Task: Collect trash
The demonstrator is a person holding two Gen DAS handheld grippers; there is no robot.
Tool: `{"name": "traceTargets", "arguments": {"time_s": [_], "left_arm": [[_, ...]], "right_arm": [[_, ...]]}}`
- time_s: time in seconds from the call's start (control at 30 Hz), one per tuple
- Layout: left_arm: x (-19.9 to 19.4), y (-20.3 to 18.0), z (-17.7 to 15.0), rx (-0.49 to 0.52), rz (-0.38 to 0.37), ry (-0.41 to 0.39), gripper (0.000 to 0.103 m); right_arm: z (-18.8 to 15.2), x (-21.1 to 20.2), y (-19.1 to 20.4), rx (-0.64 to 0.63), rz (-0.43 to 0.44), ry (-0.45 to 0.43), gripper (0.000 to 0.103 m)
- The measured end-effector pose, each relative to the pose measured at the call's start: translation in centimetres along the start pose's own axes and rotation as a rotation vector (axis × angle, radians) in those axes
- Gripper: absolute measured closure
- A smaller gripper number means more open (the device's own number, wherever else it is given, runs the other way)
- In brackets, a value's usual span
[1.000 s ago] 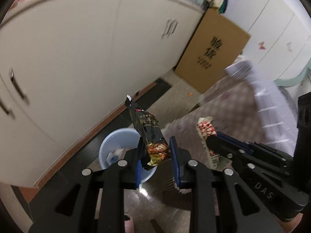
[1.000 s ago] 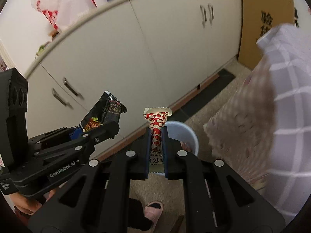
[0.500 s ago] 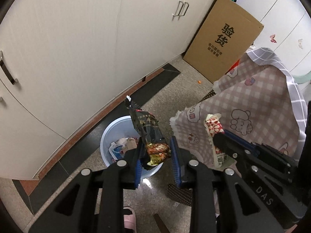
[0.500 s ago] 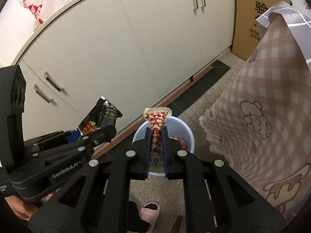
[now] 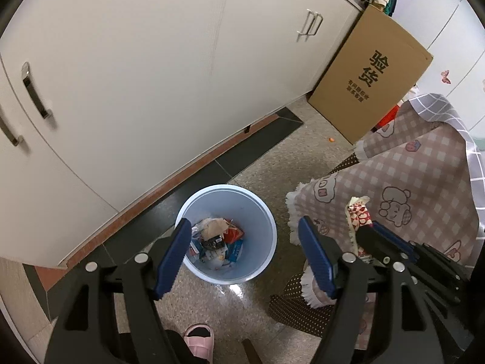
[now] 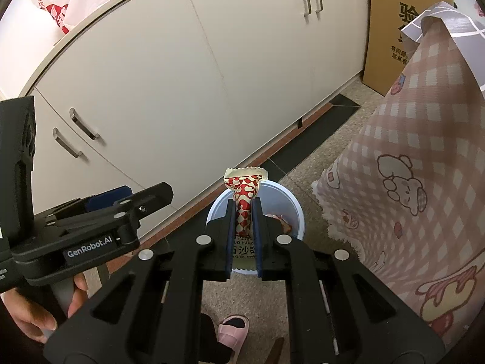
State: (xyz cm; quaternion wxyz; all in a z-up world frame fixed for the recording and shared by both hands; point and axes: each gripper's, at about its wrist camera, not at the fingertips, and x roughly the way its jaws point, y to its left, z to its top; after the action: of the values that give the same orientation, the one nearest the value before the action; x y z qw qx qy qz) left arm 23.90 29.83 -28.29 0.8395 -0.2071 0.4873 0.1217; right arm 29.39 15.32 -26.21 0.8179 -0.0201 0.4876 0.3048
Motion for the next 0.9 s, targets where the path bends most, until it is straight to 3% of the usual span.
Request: {"name": "traceTargets", "arguments": {"time_s": [0.47, 0.53, 0.57, 0.6, 0.73, 0.9], "left_arm": [[-3.5, 2.5, 0.2, -0.079, 0.039, -0.067, 0.028], [-4.2, 2.7, 0.4, -0.083, 0.050, -0.079, 0.028], [-4.6, 2.8, 0.4, -0.085, 0.054, -0.086, 0.027], [-5.0, 2.8, 0.5, -0.087, 0.056, -0.093, 0.027], [-7.2, 2.4, 0.5, -0.084, 0.062, -0.136, 0.027], [-11.3, 0.4, 0.3, -0.029, 0.053, -0.217, 0.027]], "right_arm": [[1.7, -1.6, 1.2, 0.016, 0.010, -0.097, 0.089], [2.1, -1.9, 1.1, 0.023, 0.023, -0.109, 0.080], [2.3, -2.1, 1.2, 0.024, 0.025, -0.116, 0.060], [2.3, -2.6, 1.3, 0.025, 0.018, -0.137, 0.048], [2.2, -4.7, 1.6, 0.016, 0.023, -0.167, 0.048], [1.9, -9.6, 2.9, -0.037, -0.028, -0.262, 0.044]]}}
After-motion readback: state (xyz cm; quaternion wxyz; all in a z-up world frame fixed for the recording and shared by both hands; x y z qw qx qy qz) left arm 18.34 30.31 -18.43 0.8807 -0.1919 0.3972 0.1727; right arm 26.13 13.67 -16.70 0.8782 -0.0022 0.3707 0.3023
